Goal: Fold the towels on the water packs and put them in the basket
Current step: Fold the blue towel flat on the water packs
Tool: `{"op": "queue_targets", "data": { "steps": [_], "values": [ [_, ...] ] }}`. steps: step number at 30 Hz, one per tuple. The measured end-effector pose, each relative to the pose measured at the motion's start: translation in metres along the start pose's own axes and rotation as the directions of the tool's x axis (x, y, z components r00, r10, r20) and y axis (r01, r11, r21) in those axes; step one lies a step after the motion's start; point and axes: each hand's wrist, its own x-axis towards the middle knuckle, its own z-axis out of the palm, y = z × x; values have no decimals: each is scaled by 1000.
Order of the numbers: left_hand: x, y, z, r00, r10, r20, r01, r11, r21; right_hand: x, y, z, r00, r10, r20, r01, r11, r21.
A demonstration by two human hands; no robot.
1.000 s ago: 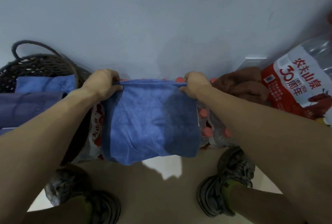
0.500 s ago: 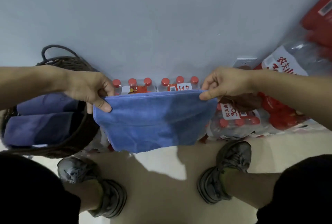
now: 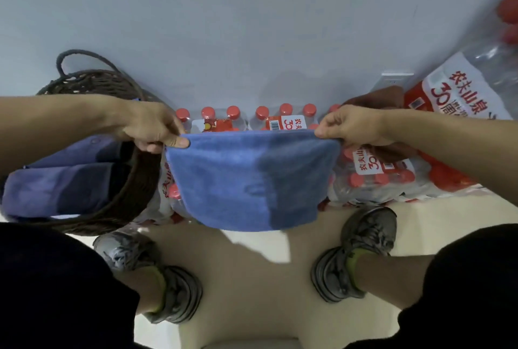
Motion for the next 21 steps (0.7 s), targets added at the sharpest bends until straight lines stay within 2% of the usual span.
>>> {"op": "queue_targets", "data": {
  "steps": [3,5,7,12,17,19,21],
  "values": [
    [18,-1,-1,972,-23,-235,2,996,-89,21,3,-2,984,-1,-181,7,1000,28],
    [30,3,1,948,-43,-314,-15,984,-178,35,5,-1,970,22,-241,-5,997,73],
    [41,9,3,927,-41,-372,-22,987,-162,48,7,2,954,63,-293,-28,992,122],
    [62,13,-4,868,-28,-495,18,1000,-24,73,9,9,889,117,-443,-54,987,153],
    [78,9,-2,879,-60,-474,98,994,55,91,5,9,835,170,-524,-20,960,280],
    [82,10,-1,850,-56,-523,112,991,77,97,2,12,805,170,-568,13,953,303],
    [85,10,-1,798,-55,-600,112,992,58,102,0,14,782,121,-612,44,968,247]
  ]
}}
